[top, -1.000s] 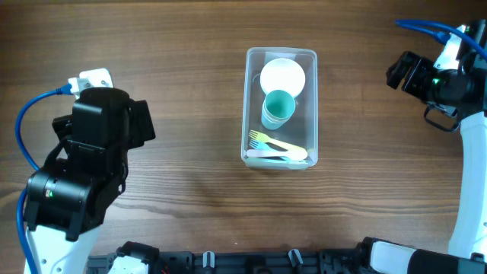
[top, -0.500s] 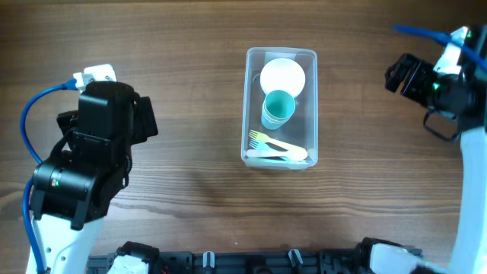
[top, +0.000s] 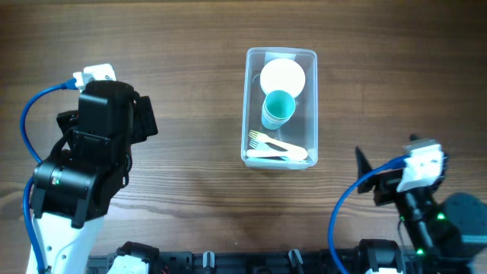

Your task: Pack container

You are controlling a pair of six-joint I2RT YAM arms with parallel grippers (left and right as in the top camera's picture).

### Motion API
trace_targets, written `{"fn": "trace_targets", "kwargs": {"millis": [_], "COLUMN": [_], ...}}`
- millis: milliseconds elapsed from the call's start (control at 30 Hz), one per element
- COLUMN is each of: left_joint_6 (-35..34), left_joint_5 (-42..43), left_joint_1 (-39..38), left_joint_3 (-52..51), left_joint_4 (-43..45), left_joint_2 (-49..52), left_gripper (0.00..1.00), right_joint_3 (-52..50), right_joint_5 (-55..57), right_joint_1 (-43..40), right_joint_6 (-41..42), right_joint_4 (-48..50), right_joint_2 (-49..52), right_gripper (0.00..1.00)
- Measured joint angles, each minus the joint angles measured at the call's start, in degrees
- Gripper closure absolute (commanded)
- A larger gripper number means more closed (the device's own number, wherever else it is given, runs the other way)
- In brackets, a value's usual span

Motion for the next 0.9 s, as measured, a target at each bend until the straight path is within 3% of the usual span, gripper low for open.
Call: {"fn": "trace_targets", "kwargs": {"millis": [167, 400, 900], "left_joint_6": [0.00, 0.00, 0.00], "left_joint_5": [0.00, 0.00, 0.00], "left_joint_1": [0.00, 0.00, 0.00], "left_joint_3": [-0.02, -0.02, -0.02], "left_joint_4": [0.13, 0.15, 0.15], "left_joint_2": [0.00, 0.04, 0.04], "left_gripper": [0.00, 0.00, 0.00], "right_joint_3": [-18.69, -31.54, -32.81], "right_joint_5": [-1.01, -1.11, -1.11], "right_joint_1": [0.00, 0.00, 0.00], "right_joint_6": [-0.24, -0.63, -0.61], "right_joint_4": [1.60, 9.07, 10.54], "right_joint_2": [-12.20, -18.10, -18.14], "right_gripper": [0.00, 0.00, 0.00]}}
